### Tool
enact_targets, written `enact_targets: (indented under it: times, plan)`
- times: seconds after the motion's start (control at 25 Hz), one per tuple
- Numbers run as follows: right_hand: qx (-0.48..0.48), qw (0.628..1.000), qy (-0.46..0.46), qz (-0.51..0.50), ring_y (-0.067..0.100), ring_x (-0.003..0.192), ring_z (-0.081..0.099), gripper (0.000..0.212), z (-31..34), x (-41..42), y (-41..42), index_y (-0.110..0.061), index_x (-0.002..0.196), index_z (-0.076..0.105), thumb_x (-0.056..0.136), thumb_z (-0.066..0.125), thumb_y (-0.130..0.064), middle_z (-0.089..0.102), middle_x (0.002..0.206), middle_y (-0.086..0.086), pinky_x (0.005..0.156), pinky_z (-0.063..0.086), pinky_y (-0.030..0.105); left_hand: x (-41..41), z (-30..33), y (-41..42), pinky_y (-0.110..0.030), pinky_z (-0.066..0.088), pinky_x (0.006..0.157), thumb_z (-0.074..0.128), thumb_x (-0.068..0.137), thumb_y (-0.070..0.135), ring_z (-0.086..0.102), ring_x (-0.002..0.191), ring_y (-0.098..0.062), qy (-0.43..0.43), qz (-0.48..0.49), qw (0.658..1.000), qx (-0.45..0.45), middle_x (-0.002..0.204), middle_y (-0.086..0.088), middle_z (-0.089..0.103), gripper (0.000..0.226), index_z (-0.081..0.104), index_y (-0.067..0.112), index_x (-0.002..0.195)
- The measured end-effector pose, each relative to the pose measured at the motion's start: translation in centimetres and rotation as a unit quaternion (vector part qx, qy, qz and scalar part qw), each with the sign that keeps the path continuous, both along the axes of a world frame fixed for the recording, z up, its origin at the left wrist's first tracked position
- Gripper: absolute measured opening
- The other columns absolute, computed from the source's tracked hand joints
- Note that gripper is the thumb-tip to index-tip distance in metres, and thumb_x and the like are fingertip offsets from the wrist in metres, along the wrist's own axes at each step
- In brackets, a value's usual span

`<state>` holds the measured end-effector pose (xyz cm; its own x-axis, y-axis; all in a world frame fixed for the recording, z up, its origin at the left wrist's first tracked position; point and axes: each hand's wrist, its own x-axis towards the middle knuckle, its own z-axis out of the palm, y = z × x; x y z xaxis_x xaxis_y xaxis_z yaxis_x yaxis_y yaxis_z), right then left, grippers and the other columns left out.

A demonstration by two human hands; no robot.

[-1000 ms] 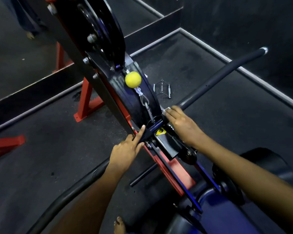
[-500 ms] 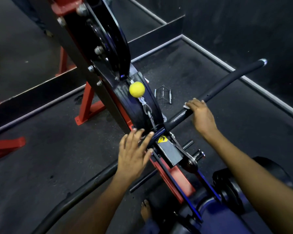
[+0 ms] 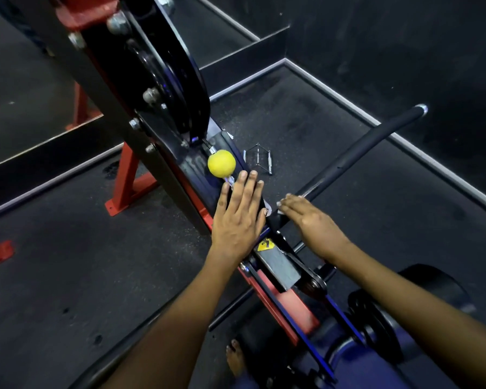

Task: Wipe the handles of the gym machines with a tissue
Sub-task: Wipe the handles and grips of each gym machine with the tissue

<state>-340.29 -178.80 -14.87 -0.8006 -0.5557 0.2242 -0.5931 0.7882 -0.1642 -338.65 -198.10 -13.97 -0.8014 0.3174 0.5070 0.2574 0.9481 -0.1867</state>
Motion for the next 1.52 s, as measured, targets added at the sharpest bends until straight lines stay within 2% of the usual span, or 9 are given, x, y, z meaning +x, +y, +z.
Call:
enact_targets:
  times: [0.08,0.24,0.44,0.6,0.8,1.0,1.2,1.36,1.52]
  plan:
    - [0.015,0.999,-0.002,0.038,0.037,0.114,0.057,0.045,0.4,-2.2,2.5,0.003,0.111,0.066,0.078,0.035,0.003,0.065,0.114,0.02,0.1,0.035,0.05,-0.2,-0.1,-0.1,-0.045,0.003,0.119,0.039,0.094,0.035,0.023,0.142,-0.028,0.002,0.001,1.0,-0.009,0.151,-0.012,0.041,0.057,0.041,0.007,0.143]
    - [-0.108,0.968,-0.051,-0.222,0.039,0.125,0.047,0.05,1.0,-3.8,3.4,0.004,0.117,0.061,0.074,0.043,0.02,0.058,0.124,0.023,0.109,0.028,0.043,-0.4,-0.3,-0.3,-0.045,0.002,0.12,0.041,0.092,0.034,0.017,0.144,-0.029,0.011,0.015,1.0,-0.008,0.149,-0.013,0.043,0.058,0.045,0.004,0.142]
    - [-0.015,0.995,-0.003,0.096,0.035,0.114,0.058,0.046,0.0,-2.0,2.7,0.003,0.113,0.065,0.081,0.033,-0.005,0.064,0.115,0.02,0.102,0.04,0.041,-0.3,0.0,0.0,-0.046,0.006,0.119,0.045,0.088,0.029,0.019,0.143,-0.03,0.011,0.026,1.0,-0.003,0.148,-0.014,0.044,0.059,0.048,0.003,0.14]
    - [-0.155,0.96,-0.069,-0.223,0.023,0.139,0.028,0.042,0.1,-5.6,7.6,-0.004,0.134,0.049,0.094,0.034,-0.001,0.043,0.143,0.015,0.117,0.017,0.038,0.0,0.2,0.4,-0.046,0.006,0.12,0.046,0.081,0.022,0.013,0.144,-0.028,0.01,0.04,0.999,0.006,0.148,-0.014,0.044,0.062,0.047,0.003,0.141]
    - [-0.046,0.978,-0.072,0.192,0.016,0.14,0.026,0.046,-1.7,0.0,4.3,-0.006,0.141,0.041,0.095,0.032,-0.007,0.037,0.148,0.008,0.116,0.011,0.021,0.2,0.5,0.6,-0.046,0.01,0.119,0.045,0.084,0.025,0.014,0.145,-0.028,0.011,0.048,0.999,0.008,0.148,-0.014,0.044,0.06,0.048,0.003,0.14]
    - [-0.218,0.967,-0.084,-0.103,0.004,0.139,0.027,0.049,-1.7,-4.0,8.4,-0.012,0.14,0.039,0.094,0.033,0.003,0.036,0.148,0.007,0.117,0.014,0.025,-0.2,0.5,0.8,-0.044,0.004,0.121,0.046,0.084,0.026,0.013,0.145,-0.029,0.012,0.052,0.999,0.01,0.147,-0.014,0.045,0.06,0.049,0.003,0.139]
    - [-0.118,0.989,-0.014,0.091,0.024,0.129,0.045,0.059,-3.2,-2.0,6.3,0.001,0.129,0.053,0.074,0.054,0.023,0.05,0.136,0.016,0.116,0.014,0.02,0.1,0.5,0.7,-0.045,0.004,0.121,0.047,0.083,0.026,0.014,0.144,-0.03,0.013,0.044,0.999,0.009,0.146,-0.015,0.045,0.06,0.049,0.003,0.139]
    - [-0.271,0.944,-0.037,-0.186,0.028,0.131,0.043,0.052,-3.0,-6.2,9.9,-0.001,0.13,0.05,0.083,0.056,0.019,0.05,0.137,0.017,0.114,0.016,0.014,0.0,0.4,0.7,-0.045,0.005,0.121,0.048,0.083,0.026,0.018,0.143,-0.032,0.018,0.041,0.999,0.007,0.145,-0.015,0.046,0.06,0.051,0.003,0.138]
    - [-0.152,0.987,0.016,0.053,0.021,0.13,0.041,0.049,-3.1,-0.5,5.1,0.001,0.127,0.055,0.082,0.045,0.018,0.05,0.136,0.014,0.116,0.019,0.024,-0.1,0.2,0.5,-0.045,0.005,0.121,0.047,0.083,0.026,0.021,0.143,-0.033,0.021,0.041,0.999,0.005,0.146,-0.015,0.046,0.059,0.051,0.003,0.138]
